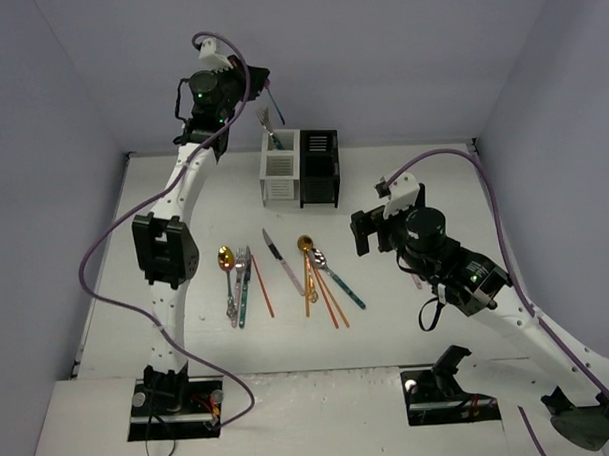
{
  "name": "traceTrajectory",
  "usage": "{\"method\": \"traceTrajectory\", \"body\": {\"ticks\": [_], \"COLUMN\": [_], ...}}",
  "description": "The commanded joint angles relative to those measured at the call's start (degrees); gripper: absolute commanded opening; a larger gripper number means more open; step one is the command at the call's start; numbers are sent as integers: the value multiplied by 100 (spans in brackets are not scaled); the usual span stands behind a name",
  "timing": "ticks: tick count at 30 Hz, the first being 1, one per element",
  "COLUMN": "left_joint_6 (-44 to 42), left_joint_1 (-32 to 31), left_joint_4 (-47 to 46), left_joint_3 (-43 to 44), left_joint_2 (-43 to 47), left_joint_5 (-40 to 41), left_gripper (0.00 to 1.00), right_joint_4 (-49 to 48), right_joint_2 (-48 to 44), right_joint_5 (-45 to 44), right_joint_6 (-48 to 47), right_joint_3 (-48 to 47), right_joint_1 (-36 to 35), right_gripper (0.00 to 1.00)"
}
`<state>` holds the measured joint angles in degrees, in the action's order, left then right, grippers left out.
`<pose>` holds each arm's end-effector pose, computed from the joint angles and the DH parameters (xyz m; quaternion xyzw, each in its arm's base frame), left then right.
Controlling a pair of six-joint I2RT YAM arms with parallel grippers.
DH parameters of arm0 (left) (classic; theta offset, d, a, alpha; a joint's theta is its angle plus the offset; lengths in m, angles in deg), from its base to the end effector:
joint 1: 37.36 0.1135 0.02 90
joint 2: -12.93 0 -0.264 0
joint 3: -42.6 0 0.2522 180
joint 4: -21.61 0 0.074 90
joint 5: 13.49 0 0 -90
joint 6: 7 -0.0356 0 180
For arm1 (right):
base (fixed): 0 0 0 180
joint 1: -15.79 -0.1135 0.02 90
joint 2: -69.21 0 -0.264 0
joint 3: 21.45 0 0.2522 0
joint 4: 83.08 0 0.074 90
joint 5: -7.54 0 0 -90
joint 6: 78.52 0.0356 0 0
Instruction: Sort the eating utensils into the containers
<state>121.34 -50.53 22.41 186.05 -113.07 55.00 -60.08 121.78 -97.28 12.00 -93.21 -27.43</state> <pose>0.5018 -0.1308 0.4334 0.0182 0.6053 -0.4428 0.6612 0.1563 0.1344 0.3988 -0.1816 0.7065 0.1650 0.6638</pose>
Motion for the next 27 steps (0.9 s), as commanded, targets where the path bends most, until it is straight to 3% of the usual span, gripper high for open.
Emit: {"method": "traceTrajectory", "body": {"ticks": [1, 14, 15, 18, 22, 27], "left_joint_6": [340, 496, 533, 571, 317, -218], "left_joint_1": [132, 232, 232, 227, 237, 245], "left_joint_4": [-488, -471, -471, -479, -470, -142], "left_joint_3": [931, 16, 20, -5, -391, -1224], "left_joint_2": [-627, -796, -841, -828, -374, 546], "left_joint_5": [-315, -191, -220, -279, -123, 316], "left_gripper": [0, 0, 4, 32, 55, 61], "right_joint_4": [-291, -273, -273, -273, -254, -221], "right_joint_2": [52, 12, 16, 15, -22, -132], "right_joint_5": [-202, -415, -400, -346, -337, -312], "right_joint_6": [153, 216, 212, 165, 40, 1], "right_joint_3": [36, 269, 280, 299, 314, 290], "right_joint_1": [6, 56, 59, 60, 78, 112], "right_gripper": [95, 96, 96, 96, 96, 96]}}
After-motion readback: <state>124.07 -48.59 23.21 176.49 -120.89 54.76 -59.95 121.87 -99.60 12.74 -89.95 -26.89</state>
